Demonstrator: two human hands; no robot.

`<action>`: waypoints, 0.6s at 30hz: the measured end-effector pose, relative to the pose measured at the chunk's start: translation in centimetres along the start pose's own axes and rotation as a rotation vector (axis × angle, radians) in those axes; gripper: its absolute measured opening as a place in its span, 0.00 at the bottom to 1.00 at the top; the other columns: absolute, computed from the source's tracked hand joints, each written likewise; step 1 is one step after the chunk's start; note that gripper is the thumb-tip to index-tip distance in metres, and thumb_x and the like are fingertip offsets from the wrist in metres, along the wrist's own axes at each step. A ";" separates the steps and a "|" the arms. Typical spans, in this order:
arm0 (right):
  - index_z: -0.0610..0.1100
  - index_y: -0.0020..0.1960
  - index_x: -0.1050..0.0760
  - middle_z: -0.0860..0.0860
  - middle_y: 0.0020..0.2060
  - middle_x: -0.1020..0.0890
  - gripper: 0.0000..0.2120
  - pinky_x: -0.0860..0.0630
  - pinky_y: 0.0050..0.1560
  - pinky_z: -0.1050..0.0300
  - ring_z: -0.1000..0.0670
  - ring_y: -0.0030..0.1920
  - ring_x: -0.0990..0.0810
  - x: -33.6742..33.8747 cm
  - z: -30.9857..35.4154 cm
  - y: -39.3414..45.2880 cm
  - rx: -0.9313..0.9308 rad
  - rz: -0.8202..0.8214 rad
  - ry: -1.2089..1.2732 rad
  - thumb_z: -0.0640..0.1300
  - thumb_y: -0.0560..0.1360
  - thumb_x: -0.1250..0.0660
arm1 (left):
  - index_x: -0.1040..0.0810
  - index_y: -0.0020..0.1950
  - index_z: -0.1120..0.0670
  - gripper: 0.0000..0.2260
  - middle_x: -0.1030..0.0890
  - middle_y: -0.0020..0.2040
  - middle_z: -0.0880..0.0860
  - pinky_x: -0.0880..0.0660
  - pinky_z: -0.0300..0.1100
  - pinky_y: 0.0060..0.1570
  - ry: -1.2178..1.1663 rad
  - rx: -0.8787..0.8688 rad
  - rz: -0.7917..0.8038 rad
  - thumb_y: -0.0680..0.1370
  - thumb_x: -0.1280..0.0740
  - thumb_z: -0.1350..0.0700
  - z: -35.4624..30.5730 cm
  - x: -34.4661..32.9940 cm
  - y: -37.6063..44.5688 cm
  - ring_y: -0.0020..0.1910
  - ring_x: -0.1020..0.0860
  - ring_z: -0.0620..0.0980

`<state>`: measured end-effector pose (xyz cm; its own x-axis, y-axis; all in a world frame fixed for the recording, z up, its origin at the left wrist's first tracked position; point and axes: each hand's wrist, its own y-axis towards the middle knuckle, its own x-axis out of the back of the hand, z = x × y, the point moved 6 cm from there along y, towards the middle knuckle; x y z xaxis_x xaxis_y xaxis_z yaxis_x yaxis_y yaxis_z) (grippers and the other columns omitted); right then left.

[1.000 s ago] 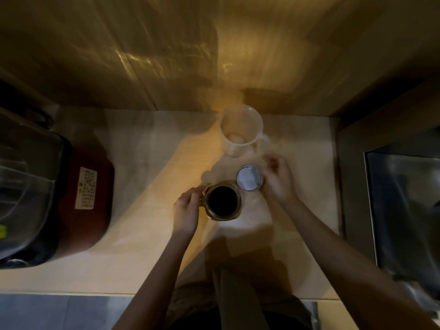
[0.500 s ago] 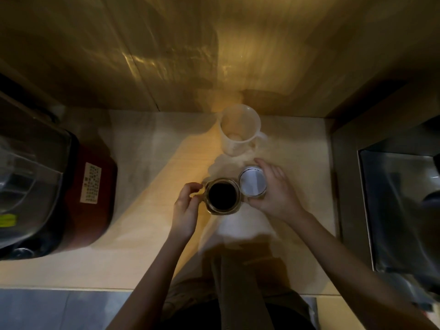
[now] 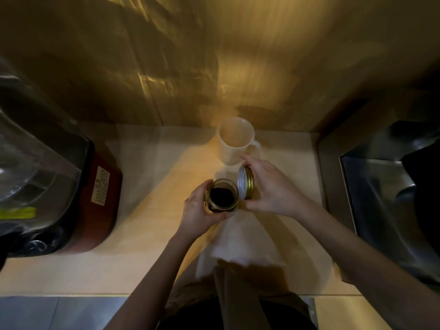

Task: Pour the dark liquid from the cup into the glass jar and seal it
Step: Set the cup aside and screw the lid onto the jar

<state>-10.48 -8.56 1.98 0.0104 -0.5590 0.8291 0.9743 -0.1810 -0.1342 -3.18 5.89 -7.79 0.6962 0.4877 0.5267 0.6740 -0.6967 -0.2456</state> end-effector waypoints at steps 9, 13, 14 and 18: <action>0.48 0.69 0.37 0.50 0.65 0.29 0.40 0.36 0.63 0.48 0.47 0.64 0.31 -2.2 4.0 1.9 0.144 0.117 -0.299 0.53 0.62 0.25 | 0.34 0.66 0.50 0.42 0.24 0.62 0.52 0.29 0.56 0.59 0.002 0.014 -0.030 0.56 0.30 0.35 -0.1 0.2 0.0 0.61 0.26 0.53; 0.47 0.68 0.34 0.50 0.63 0.27 0.36 0.35 0.57 0.48 0.46 0.60 0.30 -3.8 5.1 2.6 0.208 0.161 -0.556 0.57 0.64 0.28 | 0.34 0.66 0.52 0.42 0.23 0.62 0.52 0.28 0.58 0.58 0.019 0.015 -0.028 0.56 0.31 0.36 0.0 0.3 -0.1 0.60 0.25 0.53; 0.47 0.68 0.33 0.50 0.62 0.27 0.35 0.36 0.56 0.48 0.45 0.59 0.30 -4.1 5.1 2.7 0.205 0.177 -0.593 0.58 0.65 0.28 | 0.34 0.66 0.52 0.42 0.24 0.62 0.52 0.29 0.58 0.58 0.023 0.015 -0.026 0.56 0.31 0.35 0.0 0.3 -0.1 0.60 0.25 0.53; 0.46 0.68 0.35 0.49 0.63 0.27 0.36 0.37 0.57 0.47 0.44 0.59 0.29 -4.3 4.9 2.8 0.159 0.215 -0.636 0.58 0.65 0.28 | 0.35 0.67 0.52 0.44 0.24 0.63 0.52 0.30 0.57 0.60 0.021 0.019 -0.015 0.55 0.33 0.33 -0.2 0.4 -0.2 0.61 0.26 0.53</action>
<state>-6.73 -2.74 0.69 0.2899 0.0232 0.9568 0.9564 0.0291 -0.2905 -3.09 6.12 -7.39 0.6805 0.4871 0.5474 0.6892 -0.6792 -0.2524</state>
